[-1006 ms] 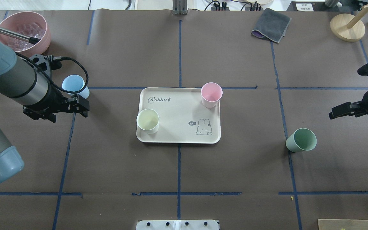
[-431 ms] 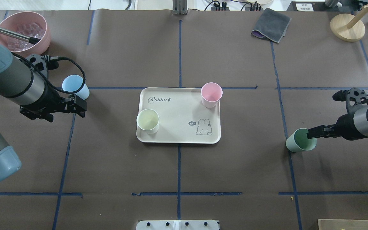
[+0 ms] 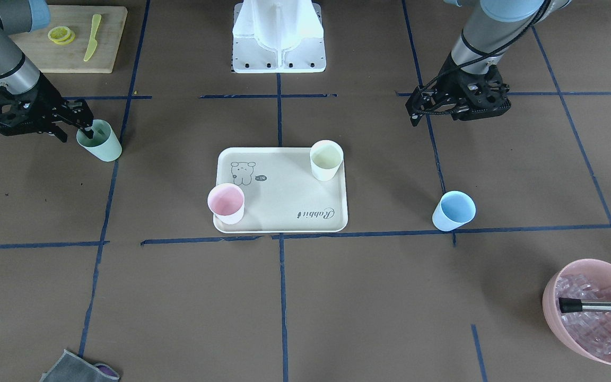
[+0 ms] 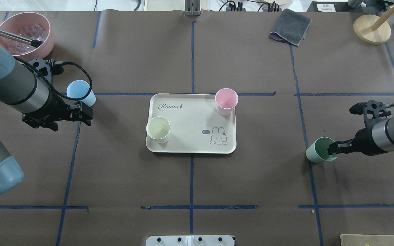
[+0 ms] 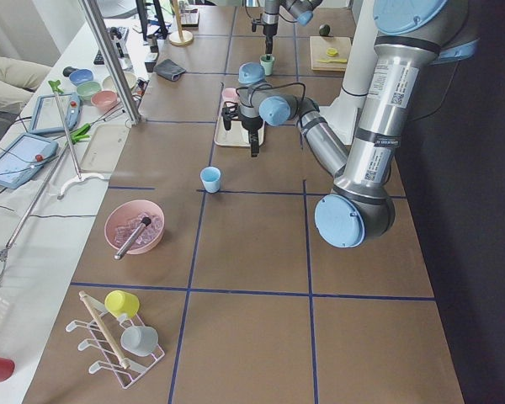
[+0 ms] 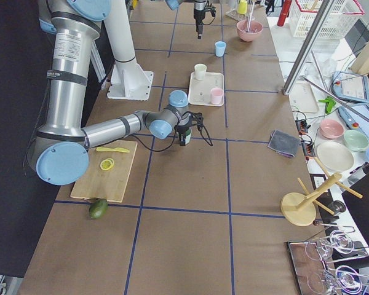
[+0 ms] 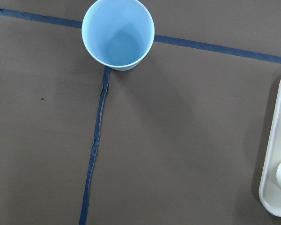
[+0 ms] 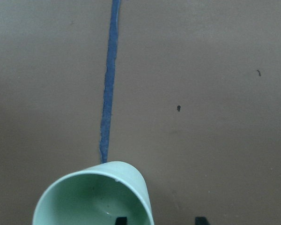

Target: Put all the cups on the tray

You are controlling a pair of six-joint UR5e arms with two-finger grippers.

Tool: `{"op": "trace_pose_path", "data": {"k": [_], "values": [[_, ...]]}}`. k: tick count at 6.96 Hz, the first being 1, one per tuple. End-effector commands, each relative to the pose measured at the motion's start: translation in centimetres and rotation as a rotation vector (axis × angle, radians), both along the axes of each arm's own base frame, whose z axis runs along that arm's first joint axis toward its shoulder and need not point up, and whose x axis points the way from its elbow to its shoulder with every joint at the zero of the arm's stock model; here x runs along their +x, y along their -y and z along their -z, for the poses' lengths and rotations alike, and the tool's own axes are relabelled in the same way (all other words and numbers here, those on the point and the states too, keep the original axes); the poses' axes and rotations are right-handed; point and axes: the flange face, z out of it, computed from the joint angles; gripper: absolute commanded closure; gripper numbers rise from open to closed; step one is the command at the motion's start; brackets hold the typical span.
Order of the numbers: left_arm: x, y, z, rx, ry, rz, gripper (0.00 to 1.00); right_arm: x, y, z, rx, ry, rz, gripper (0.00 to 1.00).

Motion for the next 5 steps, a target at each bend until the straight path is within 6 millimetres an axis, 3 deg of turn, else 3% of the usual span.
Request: {"op": "trace_pose_path", "data": {"k": [1,3,5], "values": [[0.1,0.0,-0.1,-0.001,0.001,0.0,0.01,-1.4,0.7,1.8,0.019,0.028,0.01,0.99],[0.1,0.1,-0.2,-0.004,0.004,0.002,0.01,-4.1,2.6,6.5,0.008,0.082,-0.018,1.0],[0.3,0.2,-0.4,-0.003,0.002,0.001,0.01,-10.9,4.1,15.2,-0.089,0.08,-0.039,1.0]]}}
